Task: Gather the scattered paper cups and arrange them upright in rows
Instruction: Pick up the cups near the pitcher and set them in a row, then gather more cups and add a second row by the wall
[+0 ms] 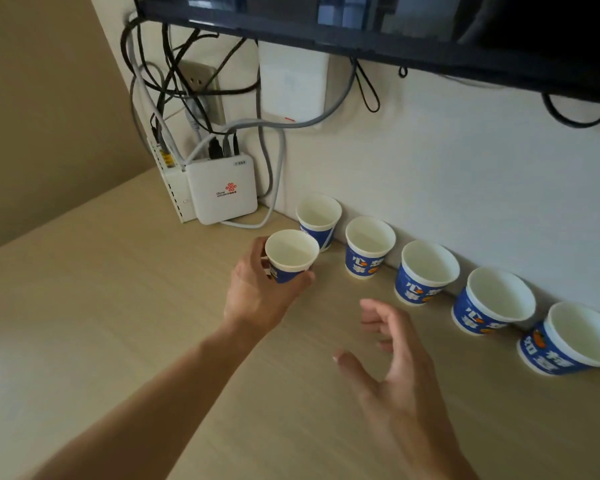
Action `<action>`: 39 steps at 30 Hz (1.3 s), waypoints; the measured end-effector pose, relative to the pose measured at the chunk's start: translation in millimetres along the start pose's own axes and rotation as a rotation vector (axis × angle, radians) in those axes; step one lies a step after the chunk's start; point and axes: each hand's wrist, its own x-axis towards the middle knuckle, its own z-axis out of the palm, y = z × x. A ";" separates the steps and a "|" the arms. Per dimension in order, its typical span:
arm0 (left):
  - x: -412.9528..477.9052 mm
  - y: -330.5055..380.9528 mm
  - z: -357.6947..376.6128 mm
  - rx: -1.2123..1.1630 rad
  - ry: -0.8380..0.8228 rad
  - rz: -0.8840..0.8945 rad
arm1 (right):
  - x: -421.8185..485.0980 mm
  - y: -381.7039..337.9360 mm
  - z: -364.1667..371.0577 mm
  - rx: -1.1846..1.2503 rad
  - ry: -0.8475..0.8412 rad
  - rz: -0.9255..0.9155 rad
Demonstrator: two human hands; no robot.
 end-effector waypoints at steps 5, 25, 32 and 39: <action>6.5 -3.5 0.8 -0.018 -0.019 0.016 | 12.0 2.5 9.5 -0.015 0.023 0.022; 15.9 -2.5 3.1 0.006 -0.032 -0.037 | 19.1 6.1 13.3 -0.018 0.019 0.105; -57.5 22.3 -36.1 -0.083 0.054 -0.155 | -0.2 -13.8 -19.3 0.011 0.052 0.184; -168.9 135.8 -60.8 -0.180 -0.055 -0.166 | -48.5 -78.8 -114.6 0.089 0.067 0.287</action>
